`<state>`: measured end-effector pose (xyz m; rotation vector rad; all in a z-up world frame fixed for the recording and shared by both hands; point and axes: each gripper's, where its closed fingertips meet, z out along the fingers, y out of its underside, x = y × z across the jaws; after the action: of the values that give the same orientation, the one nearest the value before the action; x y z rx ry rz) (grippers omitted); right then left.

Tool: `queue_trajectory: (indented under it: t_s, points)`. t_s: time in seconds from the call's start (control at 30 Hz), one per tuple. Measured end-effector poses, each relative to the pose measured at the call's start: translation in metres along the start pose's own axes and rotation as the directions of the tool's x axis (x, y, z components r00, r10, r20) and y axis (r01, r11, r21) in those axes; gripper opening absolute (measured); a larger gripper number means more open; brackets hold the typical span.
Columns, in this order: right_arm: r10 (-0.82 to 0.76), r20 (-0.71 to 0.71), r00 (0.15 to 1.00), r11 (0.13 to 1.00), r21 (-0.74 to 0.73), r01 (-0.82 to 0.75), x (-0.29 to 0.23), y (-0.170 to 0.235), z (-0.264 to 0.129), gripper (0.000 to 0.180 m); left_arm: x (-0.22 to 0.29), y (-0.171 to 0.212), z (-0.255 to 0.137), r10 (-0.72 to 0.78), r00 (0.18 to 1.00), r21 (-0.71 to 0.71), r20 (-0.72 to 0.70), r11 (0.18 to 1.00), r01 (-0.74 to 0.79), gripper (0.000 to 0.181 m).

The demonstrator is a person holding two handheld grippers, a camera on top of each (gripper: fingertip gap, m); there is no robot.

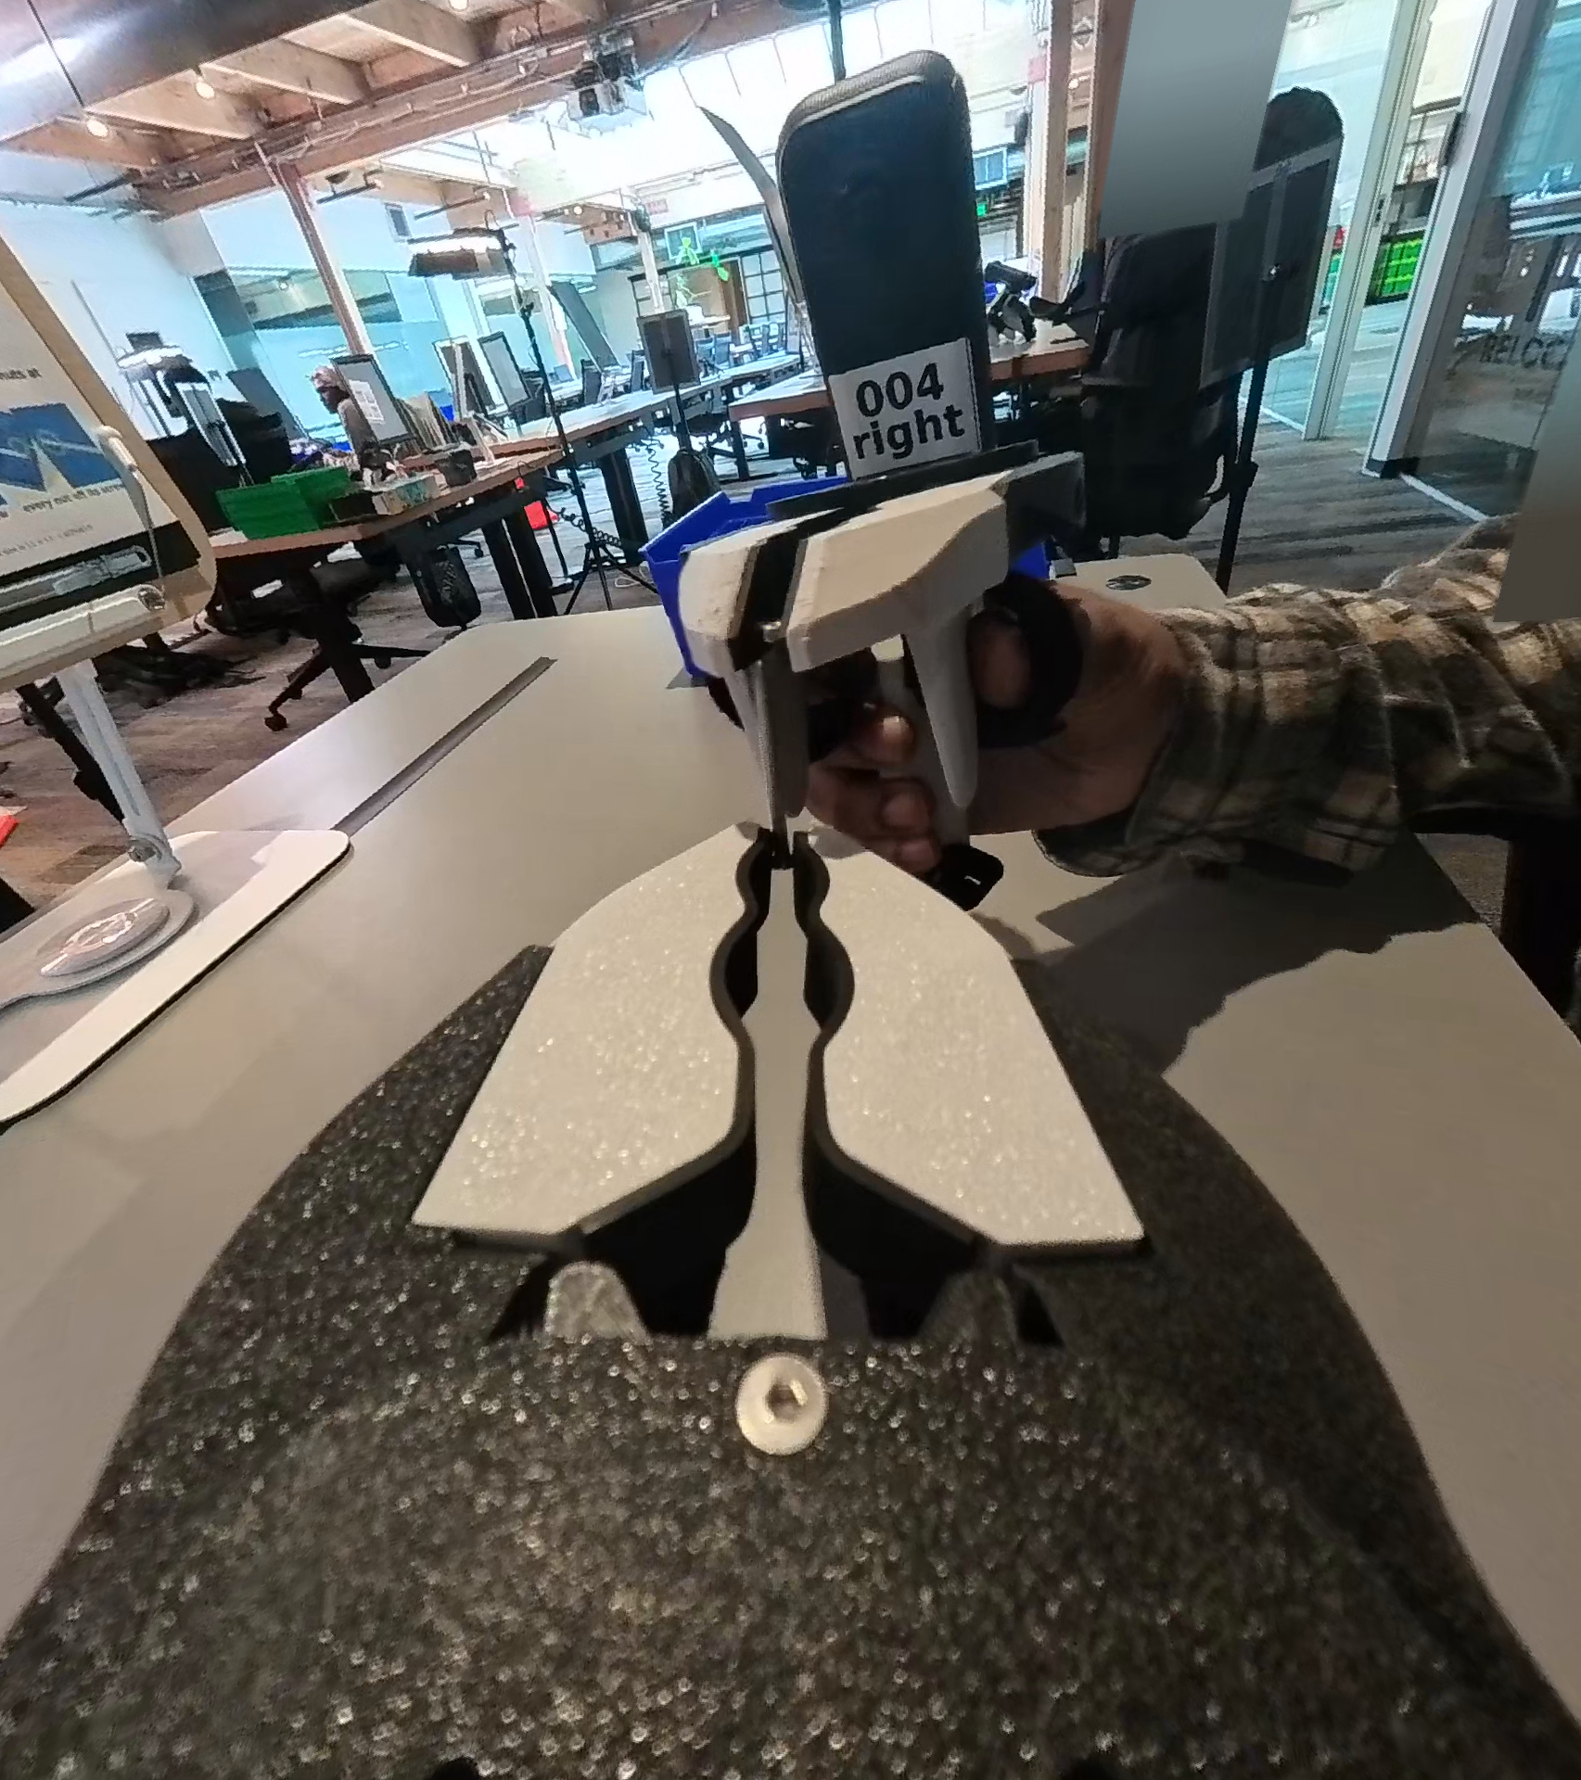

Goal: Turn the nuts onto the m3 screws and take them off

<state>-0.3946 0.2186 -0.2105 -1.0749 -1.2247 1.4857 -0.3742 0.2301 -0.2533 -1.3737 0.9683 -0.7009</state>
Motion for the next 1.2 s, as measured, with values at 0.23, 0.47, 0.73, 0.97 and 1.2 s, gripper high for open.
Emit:
queue_trajectory:
  t_s: [0.23,0.47,0.73,0.97,1.2]
  points:
    - [0.033,0.023,0.999,0.999,-0.001,-0.033,0.000,0.001,-0.001,0.005,0.001,0.001,0.001,0.005,1.000,-0.007,-0.004,1.000,-0.005,0.004]
    - [0.046,0.021,0.999,0.998,-0.050,-0.045,0.006,-0.004,-0.017,0.005,-0.002,0.003,0.000,0.005,1.000,-0.017,0.007,1.000,-0.005,0.004]
    - [0.027,-0.034,0.999,0.727,-0.686,-0.043,0.021,0.109,-0.067,0.006,-0.016,0.008,-0.006,-0.019,0.998,-0.038,0.059,0.999,0.021,0.004]
    - [0.091,-0.009,0.996,0.589,-0.805,-0.061,0.024,0.161,-0.079,0.006,-0.017,0.012,-0.005,-0.027,0.998,-0.045,0.050,0.999,0.029,0.003]
    - [0.066,0.015,0.998,0.536,-0.844,-0.022,0.028,0.170,-0.087,0.008,-0.017,0.011,-0.006,-0.028,0.999,-0.040,0.047,0.999,0.030,0.003]
